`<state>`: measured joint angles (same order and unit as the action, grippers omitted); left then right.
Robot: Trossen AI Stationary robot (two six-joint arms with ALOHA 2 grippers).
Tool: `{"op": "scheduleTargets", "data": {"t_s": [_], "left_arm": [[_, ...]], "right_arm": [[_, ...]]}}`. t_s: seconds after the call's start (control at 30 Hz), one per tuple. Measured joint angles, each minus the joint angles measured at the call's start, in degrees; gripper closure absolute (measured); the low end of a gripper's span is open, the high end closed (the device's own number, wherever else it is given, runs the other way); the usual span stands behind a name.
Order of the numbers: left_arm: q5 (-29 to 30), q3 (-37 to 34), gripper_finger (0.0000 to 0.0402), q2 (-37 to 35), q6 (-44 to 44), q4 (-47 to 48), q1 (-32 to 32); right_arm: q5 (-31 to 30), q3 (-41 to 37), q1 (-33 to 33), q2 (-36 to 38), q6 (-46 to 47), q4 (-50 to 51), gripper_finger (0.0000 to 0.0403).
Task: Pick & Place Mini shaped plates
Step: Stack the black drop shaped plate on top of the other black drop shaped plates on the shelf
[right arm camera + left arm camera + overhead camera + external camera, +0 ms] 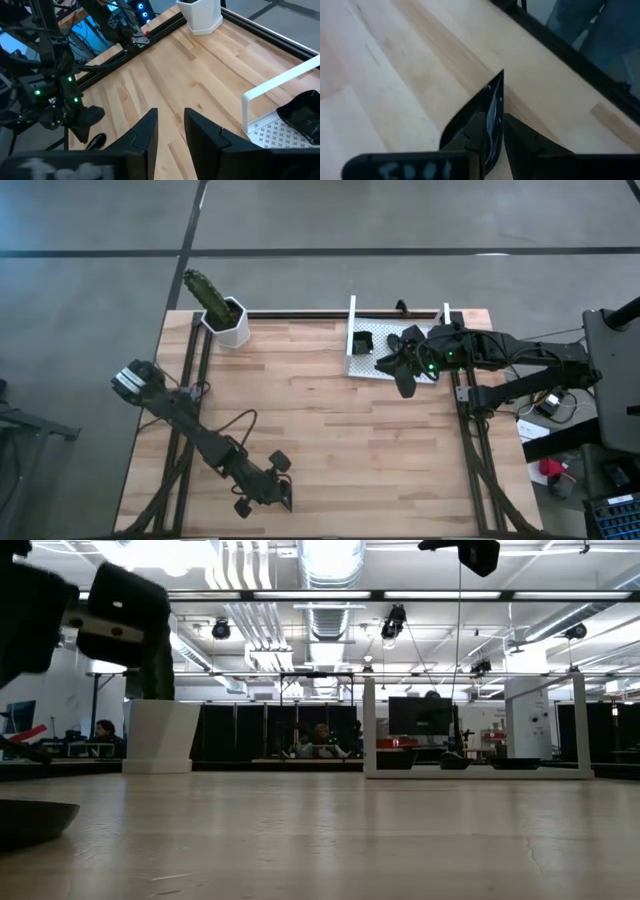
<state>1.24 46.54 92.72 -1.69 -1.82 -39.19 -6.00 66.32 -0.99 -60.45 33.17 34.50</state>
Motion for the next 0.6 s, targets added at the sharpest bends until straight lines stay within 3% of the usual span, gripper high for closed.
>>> {"op": "scheduleTargets", "data": {"t_s": [0.6], "left_arm": [[-1.64, 0.31, 0.0344, 5.37, -0.06, -0.26, -1.32]], "right_arm": [[0.09, -0.01, -0.02, 0.09, -0.39, 1.79, 0.0326]]}}
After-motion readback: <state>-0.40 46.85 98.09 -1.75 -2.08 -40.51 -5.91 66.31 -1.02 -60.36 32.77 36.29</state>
